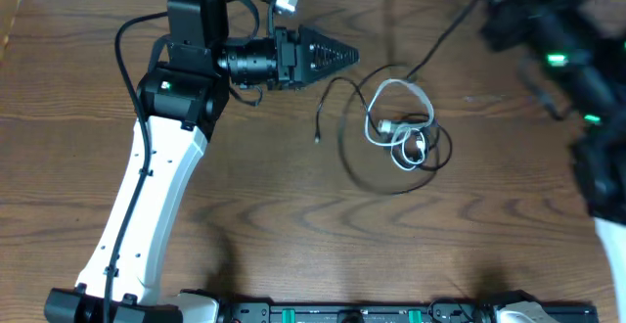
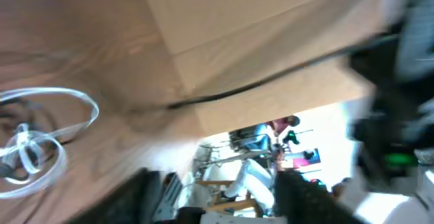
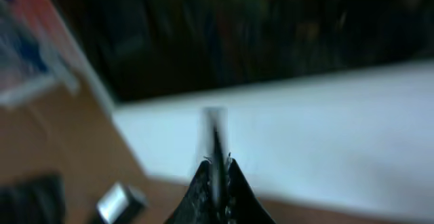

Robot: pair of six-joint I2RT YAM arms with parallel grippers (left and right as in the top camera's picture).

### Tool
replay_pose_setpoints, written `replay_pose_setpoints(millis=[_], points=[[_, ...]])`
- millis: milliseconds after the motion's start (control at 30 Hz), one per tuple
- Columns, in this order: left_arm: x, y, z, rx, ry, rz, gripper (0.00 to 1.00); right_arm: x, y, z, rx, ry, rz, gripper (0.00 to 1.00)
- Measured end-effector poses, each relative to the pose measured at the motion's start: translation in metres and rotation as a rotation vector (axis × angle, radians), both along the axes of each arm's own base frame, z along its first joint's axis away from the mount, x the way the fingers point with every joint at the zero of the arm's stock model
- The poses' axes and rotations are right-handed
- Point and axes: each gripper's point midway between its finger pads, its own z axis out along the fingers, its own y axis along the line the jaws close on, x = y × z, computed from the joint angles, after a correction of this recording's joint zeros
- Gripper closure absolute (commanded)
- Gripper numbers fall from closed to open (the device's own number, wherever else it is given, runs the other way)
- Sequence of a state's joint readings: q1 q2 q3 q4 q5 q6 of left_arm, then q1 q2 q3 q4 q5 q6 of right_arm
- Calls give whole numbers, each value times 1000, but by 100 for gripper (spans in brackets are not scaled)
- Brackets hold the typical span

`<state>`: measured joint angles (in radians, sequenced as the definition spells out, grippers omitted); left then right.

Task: Untangle cables

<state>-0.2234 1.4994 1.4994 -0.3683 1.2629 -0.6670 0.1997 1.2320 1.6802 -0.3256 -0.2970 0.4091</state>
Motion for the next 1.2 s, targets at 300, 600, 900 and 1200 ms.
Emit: replay_pose_setpoints(millis=[300, 600, 900, 1200], points=[[16, 22, -62, 251, 121, 208, 26, -33, -22, 88, 72, -208, -52, 98], [17, 43, -97, 438, 141, 295, 26, -35, -23, 149, 229, -329, -8, 99], [21, 65, -118, 580, 151, 380, 26, 2, -14, 147, 257, -248, 14, 99], [29, 80, -127, 662, 141, 453, 26, 30, -8, 74, 118, 44, -24, 99]])
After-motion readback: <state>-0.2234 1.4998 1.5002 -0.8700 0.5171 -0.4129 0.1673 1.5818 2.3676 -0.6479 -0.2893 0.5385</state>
